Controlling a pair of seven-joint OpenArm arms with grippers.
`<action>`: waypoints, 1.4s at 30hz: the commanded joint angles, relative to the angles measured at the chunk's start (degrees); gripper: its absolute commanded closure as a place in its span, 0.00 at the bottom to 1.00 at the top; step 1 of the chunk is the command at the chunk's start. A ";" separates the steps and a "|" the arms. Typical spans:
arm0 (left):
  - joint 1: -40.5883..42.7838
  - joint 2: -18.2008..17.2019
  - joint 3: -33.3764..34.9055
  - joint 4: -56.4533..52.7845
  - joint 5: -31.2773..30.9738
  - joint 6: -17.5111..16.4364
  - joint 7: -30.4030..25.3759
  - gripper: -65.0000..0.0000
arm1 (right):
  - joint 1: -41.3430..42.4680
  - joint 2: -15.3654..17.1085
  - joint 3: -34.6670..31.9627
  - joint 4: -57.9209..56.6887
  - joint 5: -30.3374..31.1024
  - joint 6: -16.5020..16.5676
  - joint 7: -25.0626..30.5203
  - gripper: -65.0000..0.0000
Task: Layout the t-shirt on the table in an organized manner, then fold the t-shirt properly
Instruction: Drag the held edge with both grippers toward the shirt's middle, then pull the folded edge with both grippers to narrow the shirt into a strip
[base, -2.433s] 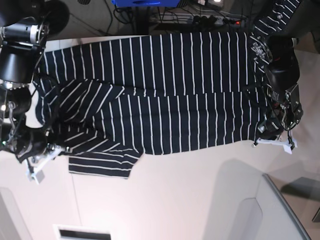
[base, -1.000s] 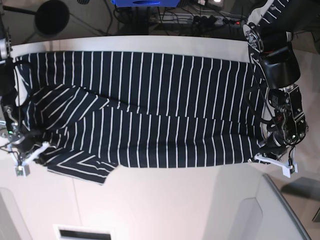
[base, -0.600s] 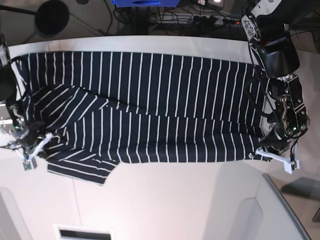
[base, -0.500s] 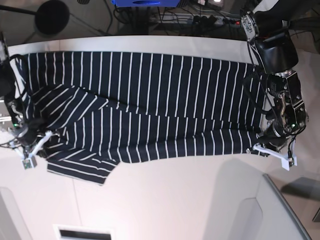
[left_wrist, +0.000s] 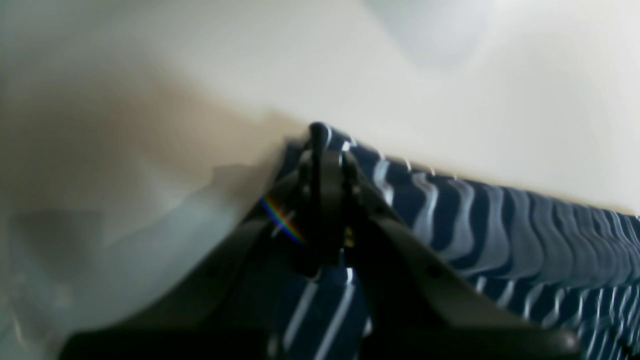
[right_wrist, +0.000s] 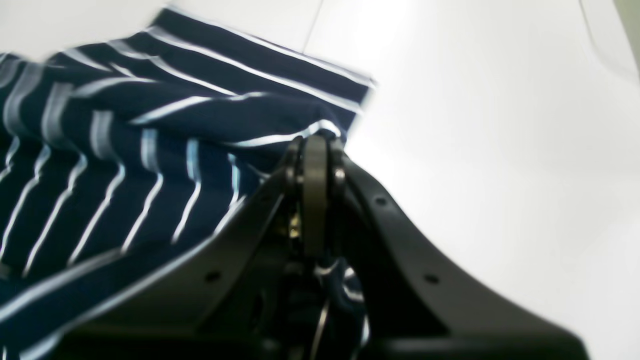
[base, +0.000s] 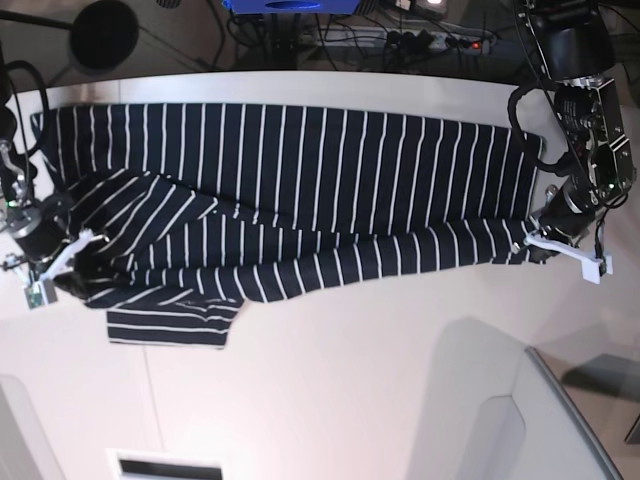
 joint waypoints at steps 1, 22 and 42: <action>-0.40 -2.06 -0.34 1.41 -0.91 -0.47 -1.47 1.00 | -0.26 1.64 2.27 2.78 0.56 -0.14 -0.22 1.00; 1.18 -2.23 -0.17 -0.79 -0.65 -0.38 -1.47 1.00 | -2.72 -12.25 33.65 31.97 0.65 13.66 -51.48 0.22; 3.91 -2.41 -0.25 -0.17 -0.65 -0.38 -1.83 1.00 | 31.48 -11.73 8.95 -38.80 0.56 2.76 -22.11 0.21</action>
